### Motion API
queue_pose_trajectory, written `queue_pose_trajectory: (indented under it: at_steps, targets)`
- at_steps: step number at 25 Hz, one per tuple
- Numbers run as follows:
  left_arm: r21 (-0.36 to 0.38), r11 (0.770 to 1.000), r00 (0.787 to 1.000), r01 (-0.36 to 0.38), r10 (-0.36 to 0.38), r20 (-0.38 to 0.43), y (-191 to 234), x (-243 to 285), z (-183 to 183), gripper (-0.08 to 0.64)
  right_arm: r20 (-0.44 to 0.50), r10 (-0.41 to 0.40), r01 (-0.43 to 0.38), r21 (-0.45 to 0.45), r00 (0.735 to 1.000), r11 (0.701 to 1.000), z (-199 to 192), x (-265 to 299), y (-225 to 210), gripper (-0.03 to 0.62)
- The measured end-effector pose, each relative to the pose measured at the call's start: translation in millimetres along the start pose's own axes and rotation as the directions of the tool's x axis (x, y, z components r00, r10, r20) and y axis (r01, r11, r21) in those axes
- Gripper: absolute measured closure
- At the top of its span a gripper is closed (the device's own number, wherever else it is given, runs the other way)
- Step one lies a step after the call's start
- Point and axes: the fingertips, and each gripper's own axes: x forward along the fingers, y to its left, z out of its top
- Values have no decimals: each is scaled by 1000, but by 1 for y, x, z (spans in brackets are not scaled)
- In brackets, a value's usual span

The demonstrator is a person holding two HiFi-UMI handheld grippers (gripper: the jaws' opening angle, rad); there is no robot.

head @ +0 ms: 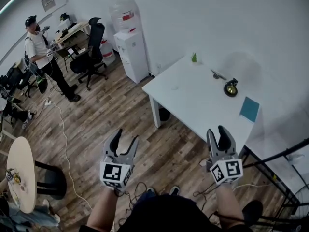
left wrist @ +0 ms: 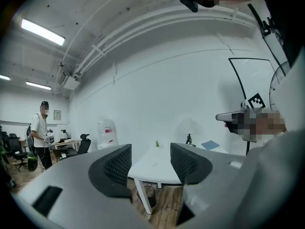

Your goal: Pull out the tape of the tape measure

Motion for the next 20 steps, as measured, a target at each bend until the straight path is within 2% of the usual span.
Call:
queue_pose_trajectory:
  at_steps: [5, 11, 16, 20]
  targets:
    - [-6, 999, 999, -38, 37, -23, -10, -1, -9, 311, -14, 33, -33, 16, 999, 999, -10, 5, -13, 411]
    - [-14, 999, 998, -51, 50, -33, 5, 19, -19, 311, -26, 53, -54, -32, 998, 998, -18, 25, -14, 410]
    - [-40, 999, 1000, -13, 12, -22, 25, 60, -24, 311, -33, 22, -25, -82, 999, 996, -16, 55, -18, 413]
    - [-63, 998, 998, 31, -34, -45, 57, 98, -40, 311, -36, -16, 12, -92, 999, 996, -22, 95, -13, 419]
